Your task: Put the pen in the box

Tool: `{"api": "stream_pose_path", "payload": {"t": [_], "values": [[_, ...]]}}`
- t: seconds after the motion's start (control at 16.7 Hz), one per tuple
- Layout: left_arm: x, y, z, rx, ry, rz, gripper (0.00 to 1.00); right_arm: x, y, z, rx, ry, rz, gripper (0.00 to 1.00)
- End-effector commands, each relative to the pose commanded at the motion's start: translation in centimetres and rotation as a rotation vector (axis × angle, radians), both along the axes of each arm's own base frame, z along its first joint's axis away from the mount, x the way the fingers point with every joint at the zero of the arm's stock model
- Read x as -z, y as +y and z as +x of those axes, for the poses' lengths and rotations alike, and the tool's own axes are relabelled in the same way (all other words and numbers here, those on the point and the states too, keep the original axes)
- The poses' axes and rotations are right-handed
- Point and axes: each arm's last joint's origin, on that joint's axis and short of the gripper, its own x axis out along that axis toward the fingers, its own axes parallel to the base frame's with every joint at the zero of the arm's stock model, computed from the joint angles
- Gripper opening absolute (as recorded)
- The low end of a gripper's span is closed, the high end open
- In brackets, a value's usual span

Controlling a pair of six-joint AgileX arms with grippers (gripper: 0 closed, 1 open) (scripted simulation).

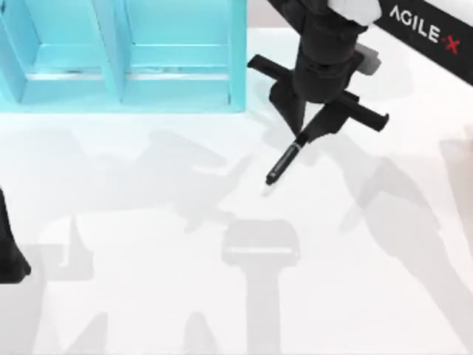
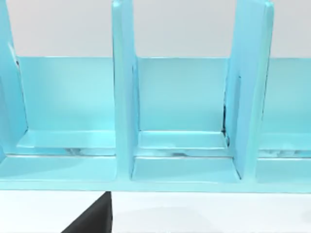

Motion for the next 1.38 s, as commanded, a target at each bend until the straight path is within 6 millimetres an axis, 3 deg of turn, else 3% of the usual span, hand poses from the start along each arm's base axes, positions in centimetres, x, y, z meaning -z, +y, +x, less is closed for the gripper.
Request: {"api": "stream_pose_path", "payload": {"t": [0.36,0.48,0.6,0.78,0.96,1.08,1.2,1.38], "values": [[0.0,0.0,0.0,0.000,0.000,0.000,1.00,-0.2,0.0,0.0,0.001,0.000,0.001,0.00],[0.0,0.0,0.0,0.000,0.000,0.000,1.00,-0.4,-1.5,0.6,0.029,-0.002,0.002,0.00],[0.0,0.0,0.0,0.000,0.000,0.000,1.00,-0.8,-4.8,1.6,0.092,-0.005,0.004,0.00],[0.0,0.0,0.0,0.000,0.000,0.000,1.00,-1.4,-13.3,3.1,0.255,0.005,0.000,0.00],[0.0,0.0,0.0,0.000,0.000,0.000,1.00,-1.6,-25.1,2.5,0.484,0.029,-0.009,0.00],[0.0,0.0,0.0,0.000,0.000,0.000,1.00,-1.8,-32.8,0.1,0.644,0.045,-0.011,0.00],[0.0,0.0,0.0,0.000,0.000,0.000,1.00,-2.1,-38.8,-3.2,0.782,0.051,-0.009,0.00],[0.0,0.0,0.0,0.000,0.000,0.000,1.00,-2.6,-44.0,-7.8,0.920,0.044,-0.003,0.00]]}}
